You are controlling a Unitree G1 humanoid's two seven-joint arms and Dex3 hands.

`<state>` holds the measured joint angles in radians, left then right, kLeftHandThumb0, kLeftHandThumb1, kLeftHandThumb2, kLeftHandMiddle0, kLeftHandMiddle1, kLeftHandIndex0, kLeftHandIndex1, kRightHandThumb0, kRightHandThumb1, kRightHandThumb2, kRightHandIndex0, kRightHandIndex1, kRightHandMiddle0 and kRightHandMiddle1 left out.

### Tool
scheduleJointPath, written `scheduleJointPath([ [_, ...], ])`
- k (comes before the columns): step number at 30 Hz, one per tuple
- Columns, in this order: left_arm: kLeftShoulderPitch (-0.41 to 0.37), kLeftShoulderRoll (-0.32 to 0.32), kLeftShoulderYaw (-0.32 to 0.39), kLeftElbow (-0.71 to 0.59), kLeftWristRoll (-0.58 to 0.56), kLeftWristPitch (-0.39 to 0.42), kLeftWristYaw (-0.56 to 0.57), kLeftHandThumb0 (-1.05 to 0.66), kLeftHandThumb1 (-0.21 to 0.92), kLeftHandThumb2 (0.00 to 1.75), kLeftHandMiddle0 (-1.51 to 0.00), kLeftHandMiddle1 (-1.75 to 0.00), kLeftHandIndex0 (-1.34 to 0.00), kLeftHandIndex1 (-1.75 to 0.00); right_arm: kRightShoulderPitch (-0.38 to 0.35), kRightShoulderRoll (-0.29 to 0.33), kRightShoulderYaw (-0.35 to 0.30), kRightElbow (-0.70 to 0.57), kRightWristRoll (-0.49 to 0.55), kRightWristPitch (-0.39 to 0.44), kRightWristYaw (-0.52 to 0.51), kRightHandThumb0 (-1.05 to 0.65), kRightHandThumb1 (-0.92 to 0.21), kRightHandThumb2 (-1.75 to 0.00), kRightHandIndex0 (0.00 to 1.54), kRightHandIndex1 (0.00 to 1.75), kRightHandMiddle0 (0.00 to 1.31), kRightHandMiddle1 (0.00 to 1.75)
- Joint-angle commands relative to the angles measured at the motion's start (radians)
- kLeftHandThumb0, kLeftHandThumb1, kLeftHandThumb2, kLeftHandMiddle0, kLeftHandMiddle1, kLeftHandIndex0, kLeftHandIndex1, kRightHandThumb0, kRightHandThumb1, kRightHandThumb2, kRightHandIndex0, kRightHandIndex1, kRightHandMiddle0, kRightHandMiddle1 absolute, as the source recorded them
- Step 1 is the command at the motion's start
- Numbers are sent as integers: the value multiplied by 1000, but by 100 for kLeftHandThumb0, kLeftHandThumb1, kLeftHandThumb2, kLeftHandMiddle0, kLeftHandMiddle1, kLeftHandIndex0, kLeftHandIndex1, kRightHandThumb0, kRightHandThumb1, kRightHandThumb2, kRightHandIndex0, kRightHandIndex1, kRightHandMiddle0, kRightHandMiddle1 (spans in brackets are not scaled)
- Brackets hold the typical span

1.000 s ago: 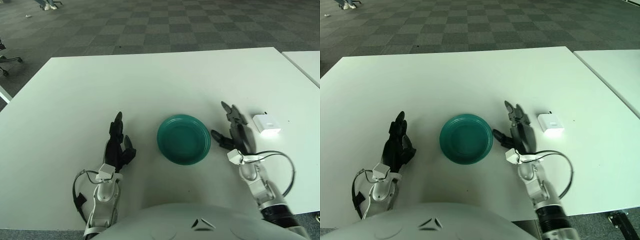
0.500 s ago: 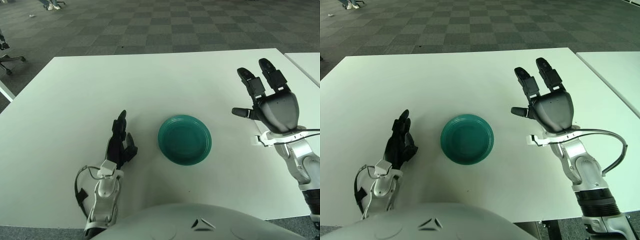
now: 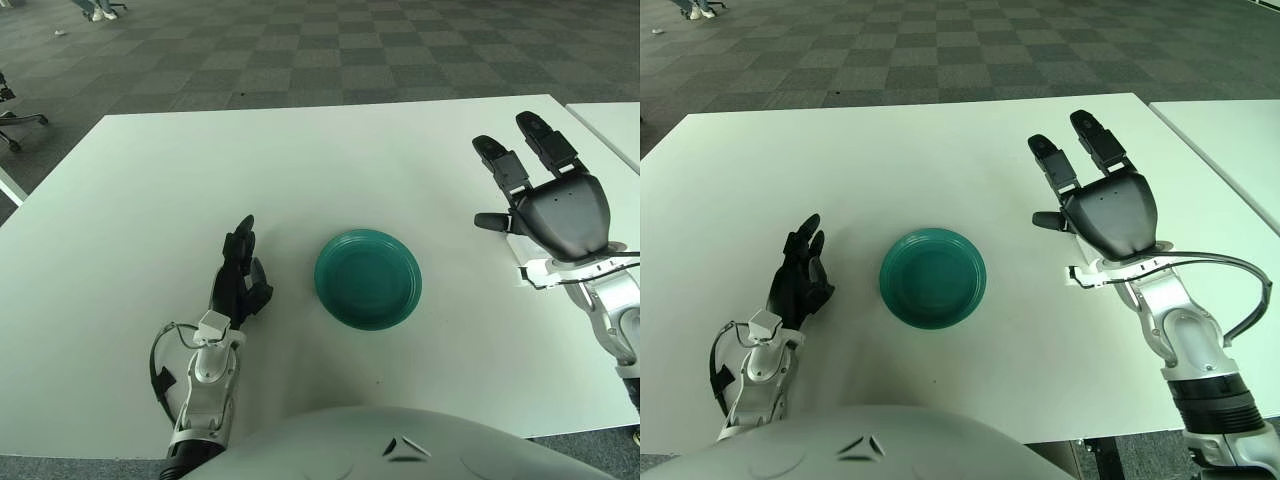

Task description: Put the charger into the plate.

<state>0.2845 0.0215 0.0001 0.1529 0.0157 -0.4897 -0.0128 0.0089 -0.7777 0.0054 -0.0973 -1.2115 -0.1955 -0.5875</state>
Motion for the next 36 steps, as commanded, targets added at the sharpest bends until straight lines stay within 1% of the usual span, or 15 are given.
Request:
scheduleJointPath([
  [1,26,6,3,85,6,41,-3,-82,92,97,-25,-2,0,-66,-69,-39,36,163,-3,-25,-48,-90,-92,-91,30,2,0,58],
  [4,21,7,5,93,4,40,-5,-82,92,96,-25,-2,0,-66,-104,-65,59,247,26,-59,-40,-91,-92,-91,29,1,0,58],
  [6,16,8,7,101,-6,42,-12,-82,92,96,-25,-2,0,-66,-122,-86,75,298,64,-88,14,-91,-92,-91,29,1,0,58],
  [8,11,10,10,107,-15,43,-19,-81,92,95,-25,-2,0,-67,-125,-98,83,317,94,-105,60,-92,-92,-90,29,1,0,60],
  [11,0,12,16,128,-27,40,-30,-81,92,94,-24,-1,0,-67,-118,-109,95,340,150,-120,158,-93,-92,-89,29,1,0,62],
  [14,-12,14,24,151,-41,36,-43,-80,92,94,-23,-1,0,-67,-106,-108,102,331,186,-106,246,-95,-92,-90,29,1,0,61],
  [19,-29,16,34,179,-64,32,-59,-80,92,93,-24,-1,0,-67,-82,-104,114,313,189,-59,328,-98,-92,-92,28,0,0,59],
  [22,-35,17,40,191,-76,29,-70,-80,92,93,-24,-1,0,-67,-81,-106,120,309,180,-41,348,-98,-92,-92,26,0,0,57],
  [26,-34,18,42,189,-91,30,-84,-80,92,93,-25,-1,0,-67,-90,-105,143,340,169,-26,362,-97,-92,-93,25,0,0,53],
  [31,-30,21,45,182,-102,31,-101,-80,92,93,-25,-1,0,-66,-123,-97,188,420,163,-26,354,-99,-92,-92,24,0,0,51],
  [36,-30,27,47,175,-100,35,-105,-80,92,94,-24,-1,0,-63,-138,-100,213,440,169,-24,358,-100,-92,-91,23,0,0,49],
])
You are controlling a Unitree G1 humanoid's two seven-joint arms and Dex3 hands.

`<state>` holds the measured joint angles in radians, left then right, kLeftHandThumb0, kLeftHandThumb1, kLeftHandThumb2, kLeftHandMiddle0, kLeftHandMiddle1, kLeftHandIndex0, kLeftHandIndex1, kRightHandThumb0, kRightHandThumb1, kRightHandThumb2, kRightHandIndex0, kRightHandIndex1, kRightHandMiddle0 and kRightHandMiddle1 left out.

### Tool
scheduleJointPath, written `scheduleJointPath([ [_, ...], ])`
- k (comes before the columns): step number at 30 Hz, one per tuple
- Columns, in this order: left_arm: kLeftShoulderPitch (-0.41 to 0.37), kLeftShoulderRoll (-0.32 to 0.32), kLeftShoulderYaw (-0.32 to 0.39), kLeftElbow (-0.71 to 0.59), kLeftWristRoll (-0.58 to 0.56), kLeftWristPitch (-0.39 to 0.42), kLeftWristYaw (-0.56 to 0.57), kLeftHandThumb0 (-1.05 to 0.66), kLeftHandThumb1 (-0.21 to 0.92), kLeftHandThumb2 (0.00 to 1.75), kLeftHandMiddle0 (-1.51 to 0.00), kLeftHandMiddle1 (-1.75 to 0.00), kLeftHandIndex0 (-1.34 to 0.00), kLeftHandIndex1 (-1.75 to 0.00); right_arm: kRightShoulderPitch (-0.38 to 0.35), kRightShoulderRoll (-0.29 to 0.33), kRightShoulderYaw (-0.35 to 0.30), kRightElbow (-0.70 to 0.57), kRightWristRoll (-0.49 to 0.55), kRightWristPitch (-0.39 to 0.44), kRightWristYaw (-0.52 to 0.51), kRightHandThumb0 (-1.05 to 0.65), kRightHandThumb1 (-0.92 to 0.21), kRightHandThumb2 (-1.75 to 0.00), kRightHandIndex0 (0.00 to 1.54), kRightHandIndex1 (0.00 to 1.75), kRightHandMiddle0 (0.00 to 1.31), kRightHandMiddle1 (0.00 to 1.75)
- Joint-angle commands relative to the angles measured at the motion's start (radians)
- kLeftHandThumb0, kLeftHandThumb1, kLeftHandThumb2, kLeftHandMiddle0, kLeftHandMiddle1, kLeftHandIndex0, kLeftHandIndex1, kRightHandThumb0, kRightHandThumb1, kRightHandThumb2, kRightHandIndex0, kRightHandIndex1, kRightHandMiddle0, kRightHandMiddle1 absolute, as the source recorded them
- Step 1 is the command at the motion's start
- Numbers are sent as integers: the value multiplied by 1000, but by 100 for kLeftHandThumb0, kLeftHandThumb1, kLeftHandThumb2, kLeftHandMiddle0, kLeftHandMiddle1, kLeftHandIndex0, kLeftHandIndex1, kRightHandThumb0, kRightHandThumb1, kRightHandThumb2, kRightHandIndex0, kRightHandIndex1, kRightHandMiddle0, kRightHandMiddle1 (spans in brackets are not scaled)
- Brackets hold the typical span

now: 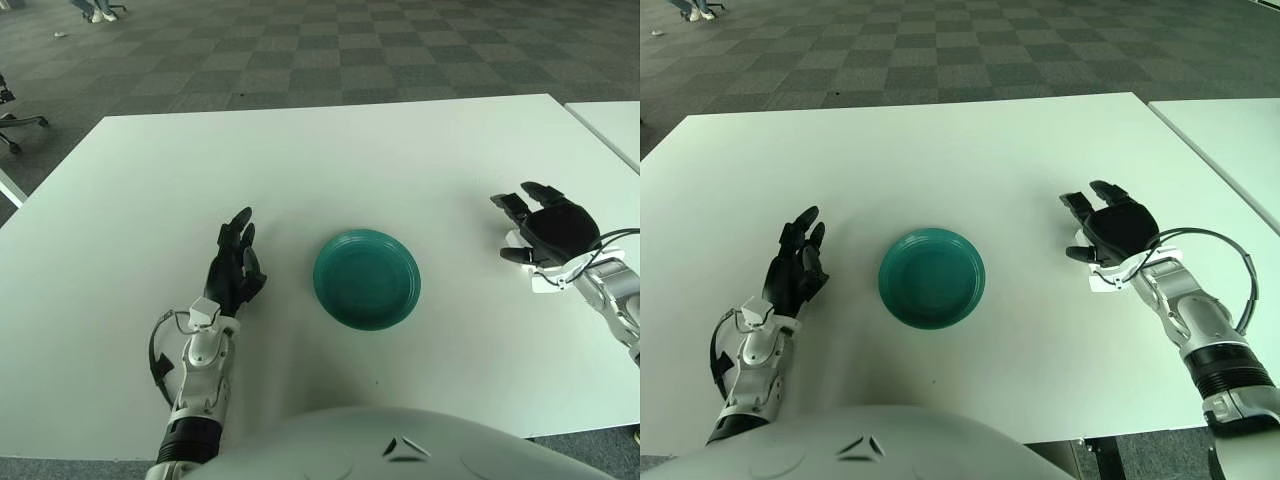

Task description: Put the charger into the plate.

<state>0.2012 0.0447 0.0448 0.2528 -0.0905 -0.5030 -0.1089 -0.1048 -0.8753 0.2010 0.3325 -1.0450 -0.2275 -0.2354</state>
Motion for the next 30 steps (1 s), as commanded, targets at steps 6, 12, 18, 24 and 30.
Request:
scheduleJointPath([
  [6,52,11,9,69,-5,61,-15,-80,92,95,-24,0,0,-61,-28,2,30,12,21,10,19,-99,-92,-88,23,0,0,42],
  [12,51,18,15,66,-15,71,-25,-80,92,95,-23,0,0,-60,-27,20,36,13,41,26,37,-99,-92,-86,24,1,0,40],
  [18,47,24,23,68,-17,77,-29,-79,92,95,-23,0,0,-57,-26,34,42,23,69,42,76,-99,-92,-84,24,0,0,39],
  [24,48,27,27,65,-17,79,-33,-79,92,97,-23,0,0,-56,-35,45,61,97,80,41,73,-99,-92,-84,23,0,0,39],
  [30,43,36,31,71,-9,78,-31,-81,92,99,-23,0,0,-57,-76,62,94,220,105,15,42,-98,-92,-82,24,0,0,41],
])
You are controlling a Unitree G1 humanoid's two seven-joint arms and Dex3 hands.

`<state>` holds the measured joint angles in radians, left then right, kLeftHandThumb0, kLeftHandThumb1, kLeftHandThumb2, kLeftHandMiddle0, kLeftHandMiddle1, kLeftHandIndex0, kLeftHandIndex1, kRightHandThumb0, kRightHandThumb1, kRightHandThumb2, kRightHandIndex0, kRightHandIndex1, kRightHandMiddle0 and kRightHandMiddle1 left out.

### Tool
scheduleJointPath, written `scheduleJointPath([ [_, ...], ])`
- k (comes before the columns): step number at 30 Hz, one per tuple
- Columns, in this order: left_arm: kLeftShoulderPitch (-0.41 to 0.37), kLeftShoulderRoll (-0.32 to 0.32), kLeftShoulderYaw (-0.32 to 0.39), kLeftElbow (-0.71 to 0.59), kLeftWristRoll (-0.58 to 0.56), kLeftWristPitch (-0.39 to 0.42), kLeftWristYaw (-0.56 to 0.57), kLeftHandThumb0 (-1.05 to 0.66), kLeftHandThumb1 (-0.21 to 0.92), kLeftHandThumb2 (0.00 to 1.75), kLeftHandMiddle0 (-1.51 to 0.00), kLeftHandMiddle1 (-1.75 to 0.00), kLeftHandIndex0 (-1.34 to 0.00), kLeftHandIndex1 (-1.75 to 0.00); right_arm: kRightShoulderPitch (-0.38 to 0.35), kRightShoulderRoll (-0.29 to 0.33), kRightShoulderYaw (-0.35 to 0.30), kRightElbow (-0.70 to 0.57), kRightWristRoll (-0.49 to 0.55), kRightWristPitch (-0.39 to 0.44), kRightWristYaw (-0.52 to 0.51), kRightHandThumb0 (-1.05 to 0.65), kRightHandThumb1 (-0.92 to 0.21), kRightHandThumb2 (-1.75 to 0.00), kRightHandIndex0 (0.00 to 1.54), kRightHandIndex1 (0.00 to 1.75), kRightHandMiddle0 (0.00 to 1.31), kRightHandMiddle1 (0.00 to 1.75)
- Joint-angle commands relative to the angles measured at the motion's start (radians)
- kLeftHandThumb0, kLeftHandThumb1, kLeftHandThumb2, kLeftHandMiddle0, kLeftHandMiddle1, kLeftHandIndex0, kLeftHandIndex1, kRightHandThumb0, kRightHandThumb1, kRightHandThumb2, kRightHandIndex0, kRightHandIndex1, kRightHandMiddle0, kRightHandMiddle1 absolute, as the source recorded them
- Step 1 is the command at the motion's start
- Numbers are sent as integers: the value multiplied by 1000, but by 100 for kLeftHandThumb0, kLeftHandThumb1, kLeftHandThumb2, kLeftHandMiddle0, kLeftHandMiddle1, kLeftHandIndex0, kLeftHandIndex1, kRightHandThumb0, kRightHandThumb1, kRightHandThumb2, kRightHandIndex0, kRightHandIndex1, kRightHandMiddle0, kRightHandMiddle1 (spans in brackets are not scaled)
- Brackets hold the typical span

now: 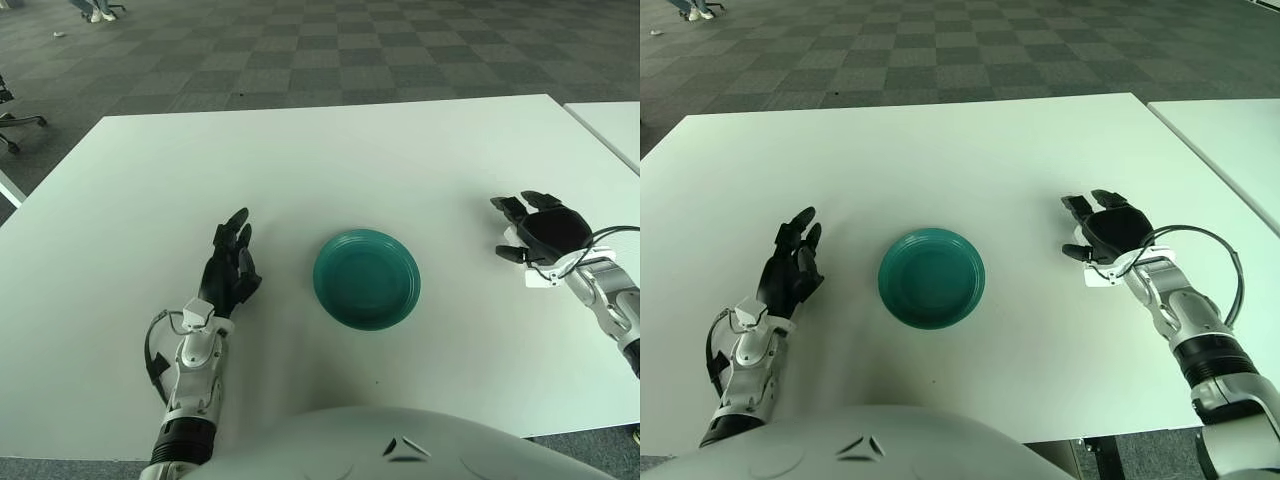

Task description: Put the charger into the plate.

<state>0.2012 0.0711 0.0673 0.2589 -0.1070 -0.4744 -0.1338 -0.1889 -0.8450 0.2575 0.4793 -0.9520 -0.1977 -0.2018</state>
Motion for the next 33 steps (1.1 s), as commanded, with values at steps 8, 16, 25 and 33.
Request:
scheduleJointPath([
  [8,40,21,12,79,6,39,-14,-82,92,100,-24,0,0,-58,-15,51,73,193,42,-32,-39,-95,-92,-78,25,1,0,43],
  [16,34,25,20,96,-15,24,-37,-81,92,100,-25,-1,0,-61,-68,96,117,379,67,-49,-84,-94,-92,-74,28,2,0,44],
  [25,36,26,29,93,-33,24,-48,-79,92,100,-24,0,0,-62,-112,138,145,553,104,-88,-136,-97,-92,-71,27,1,0,46],
  [33,42,30,33,80,-30,28,-50,-77,92,99,-23,0,0,-58,-105,185,170,611,136,-86,-180,-96,-92,-69,25,0,0,43],
])
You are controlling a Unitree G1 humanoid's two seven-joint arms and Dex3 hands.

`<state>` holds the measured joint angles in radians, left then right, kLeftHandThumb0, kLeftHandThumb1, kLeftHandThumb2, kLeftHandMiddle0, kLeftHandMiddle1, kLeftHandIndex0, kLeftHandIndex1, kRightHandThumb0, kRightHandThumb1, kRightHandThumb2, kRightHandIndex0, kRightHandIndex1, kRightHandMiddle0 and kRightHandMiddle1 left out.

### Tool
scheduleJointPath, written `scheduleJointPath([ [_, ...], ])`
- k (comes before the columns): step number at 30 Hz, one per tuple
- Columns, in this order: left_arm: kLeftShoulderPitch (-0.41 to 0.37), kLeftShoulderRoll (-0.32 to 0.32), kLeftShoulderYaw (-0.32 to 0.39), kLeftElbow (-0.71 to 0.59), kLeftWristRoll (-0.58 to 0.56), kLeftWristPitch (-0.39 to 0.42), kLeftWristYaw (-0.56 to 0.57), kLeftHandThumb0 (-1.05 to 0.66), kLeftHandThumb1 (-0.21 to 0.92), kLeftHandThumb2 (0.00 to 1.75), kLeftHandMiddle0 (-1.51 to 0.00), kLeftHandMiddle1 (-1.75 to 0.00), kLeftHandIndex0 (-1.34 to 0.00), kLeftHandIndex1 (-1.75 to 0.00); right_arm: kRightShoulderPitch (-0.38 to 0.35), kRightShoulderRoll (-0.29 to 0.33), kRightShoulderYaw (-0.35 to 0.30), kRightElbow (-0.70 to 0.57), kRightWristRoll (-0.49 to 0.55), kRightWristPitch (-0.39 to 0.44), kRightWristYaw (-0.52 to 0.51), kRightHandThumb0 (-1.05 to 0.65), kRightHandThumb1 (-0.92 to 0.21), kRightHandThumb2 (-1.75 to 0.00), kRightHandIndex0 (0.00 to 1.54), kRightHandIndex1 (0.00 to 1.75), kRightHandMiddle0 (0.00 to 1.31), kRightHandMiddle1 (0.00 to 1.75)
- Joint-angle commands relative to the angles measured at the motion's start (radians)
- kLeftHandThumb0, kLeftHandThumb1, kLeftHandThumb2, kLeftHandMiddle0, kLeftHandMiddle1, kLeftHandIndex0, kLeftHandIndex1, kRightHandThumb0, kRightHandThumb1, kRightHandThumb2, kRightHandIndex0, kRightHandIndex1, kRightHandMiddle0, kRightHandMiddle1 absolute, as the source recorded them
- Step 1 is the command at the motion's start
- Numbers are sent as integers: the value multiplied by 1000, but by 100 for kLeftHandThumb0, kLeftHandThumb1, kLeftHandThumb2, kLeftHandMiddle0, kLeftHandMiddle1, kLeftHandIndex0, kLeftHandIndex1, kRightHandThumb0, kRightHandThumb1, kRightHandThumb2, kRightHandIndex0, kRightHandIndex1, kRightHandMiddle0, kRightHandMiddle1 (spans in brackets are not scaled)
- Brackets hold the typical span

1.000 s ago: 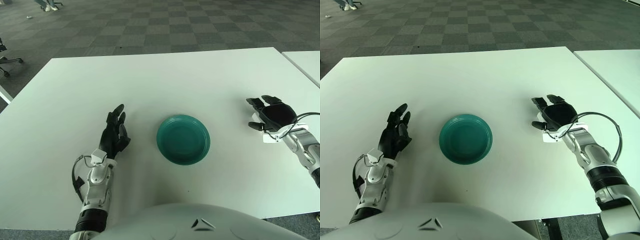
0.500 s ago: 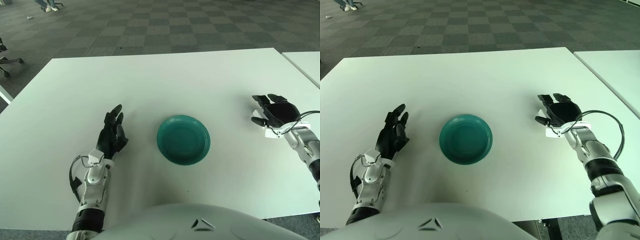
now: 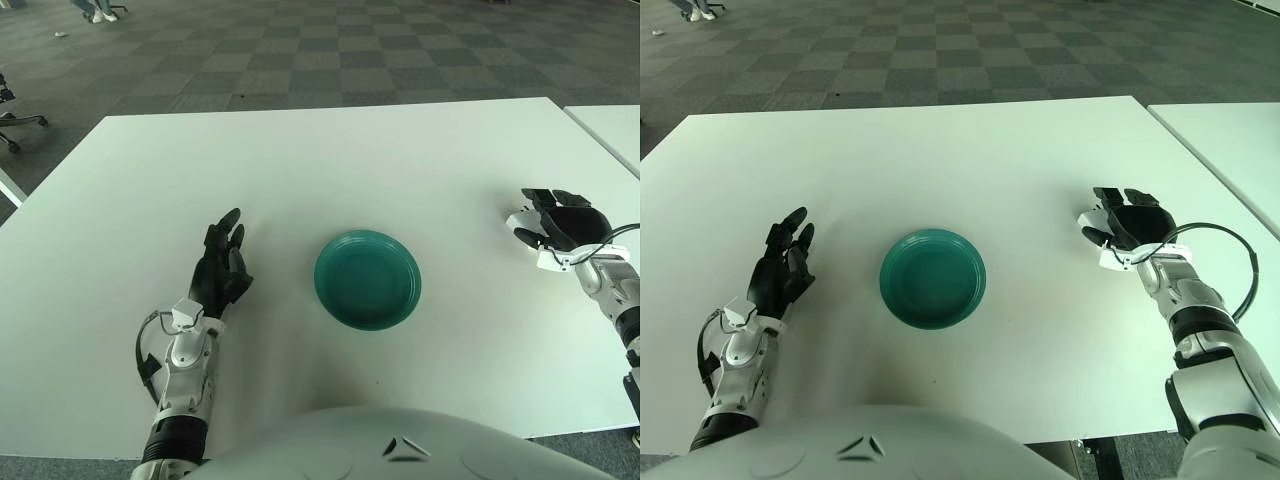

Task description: Put the charger into the plate.

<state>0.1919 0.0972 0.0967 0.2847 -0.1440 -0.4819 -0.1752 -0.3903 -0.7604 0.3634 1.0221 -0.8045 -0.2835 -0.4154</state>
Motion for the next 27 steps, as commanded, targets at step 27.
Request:
scheduleJointPath([
  [27,50,10,10,50,-4,38,-24,-81,92,99,-23,0,0,-55,66,142,157,135,25,-85,54,-98,-92,-73,16,0,0,35],
])
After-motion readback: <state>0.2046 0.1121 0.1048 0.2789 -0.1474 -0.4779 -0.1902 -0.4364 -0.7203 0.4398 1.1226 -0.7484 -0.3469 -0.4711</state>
